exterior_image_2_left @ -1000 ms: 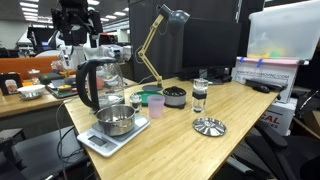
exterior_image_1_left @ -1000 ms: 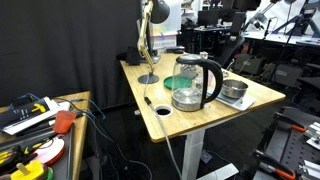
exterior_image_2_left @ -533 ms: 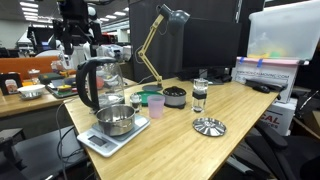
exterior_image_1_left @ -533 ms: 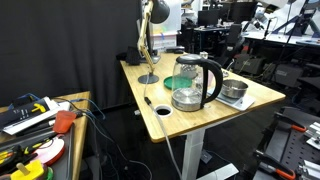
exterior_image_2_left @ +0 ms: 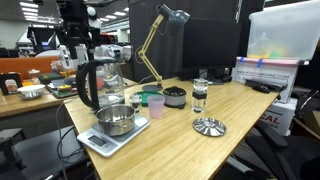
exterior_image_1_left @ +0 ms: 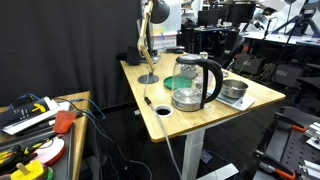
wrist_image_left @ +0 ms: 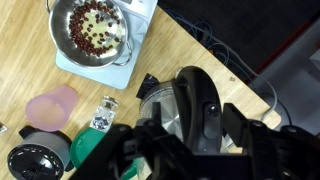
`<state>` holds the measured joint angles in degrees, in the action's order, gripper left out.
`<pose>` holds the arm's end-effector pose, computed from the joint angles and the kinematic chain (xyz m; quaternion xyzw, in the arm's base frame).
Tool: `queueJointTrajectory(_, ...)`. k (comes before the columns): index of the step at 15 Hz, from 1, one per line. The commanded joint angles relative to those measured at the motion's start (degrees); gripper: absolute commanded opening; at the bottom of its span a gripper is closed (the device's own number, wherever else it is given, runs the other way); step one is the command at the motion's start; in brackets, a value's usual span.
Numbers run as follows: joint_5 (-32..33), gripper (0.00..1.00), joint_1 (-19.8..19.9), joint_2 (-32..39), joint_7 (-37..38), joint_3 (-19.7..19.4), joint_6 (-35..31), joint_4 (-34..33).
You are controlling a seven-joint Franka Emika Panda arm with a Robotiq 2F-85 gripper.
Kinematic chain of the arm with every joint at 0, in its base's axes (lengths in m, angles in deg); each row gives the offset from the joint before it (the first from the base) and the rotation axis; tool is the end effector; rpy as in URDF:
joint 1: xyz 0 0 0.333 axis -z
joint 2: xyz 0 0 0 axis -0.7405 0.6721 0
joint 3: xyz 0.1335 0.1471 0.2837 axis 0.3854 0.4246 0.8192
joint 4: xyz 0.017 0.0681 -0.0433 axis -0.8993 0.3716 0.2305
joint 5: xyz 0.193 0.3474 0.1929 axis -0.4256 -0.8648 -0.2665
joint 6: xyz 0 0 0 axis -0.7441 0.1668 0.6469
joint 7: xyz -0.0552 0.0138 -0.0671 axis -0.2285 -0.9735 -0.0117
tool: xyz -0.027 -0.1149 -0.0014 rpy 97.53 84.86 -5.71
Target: Press the black button on the handle of the electric kettle to open the lid
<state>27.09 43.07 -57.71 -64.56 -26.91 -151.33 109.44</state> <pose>0.4296 0.0130 0.3685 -0.9841 -0.1741 -0.0335 0.0142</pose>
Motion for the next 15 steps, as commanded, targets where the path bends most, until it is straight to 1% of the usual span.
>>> queueJointTrajectory(1, 1.4, 0.35, 0.4, 1.0, 0.8, 0.7, -3.7, 0.5)
queueJointTrajectory(4, 1.3, 0.14, 0.2, 1.5, 1.0, 0.8, -4.9, 0.7)
queueJointTrajectory(6, 1.1, 0.02, 0.1, 1.6, 1.0, 0.8, -5.4, 0.9)
queueJointTrajectory(7, 1.1, 0.00, 0.1, 1.5, 1.2, 0.9, -5.7, 1.1)
queueJointTrajectory(10, 2.2, 0.00, 0.7, 0.7, 2.5, 1.5, -6.9, 1.4)
queueJointTrajectory(15, 1.1, 0.00, 0.0, -2.0, 1.9, 1.0, -6.0, 2.2)
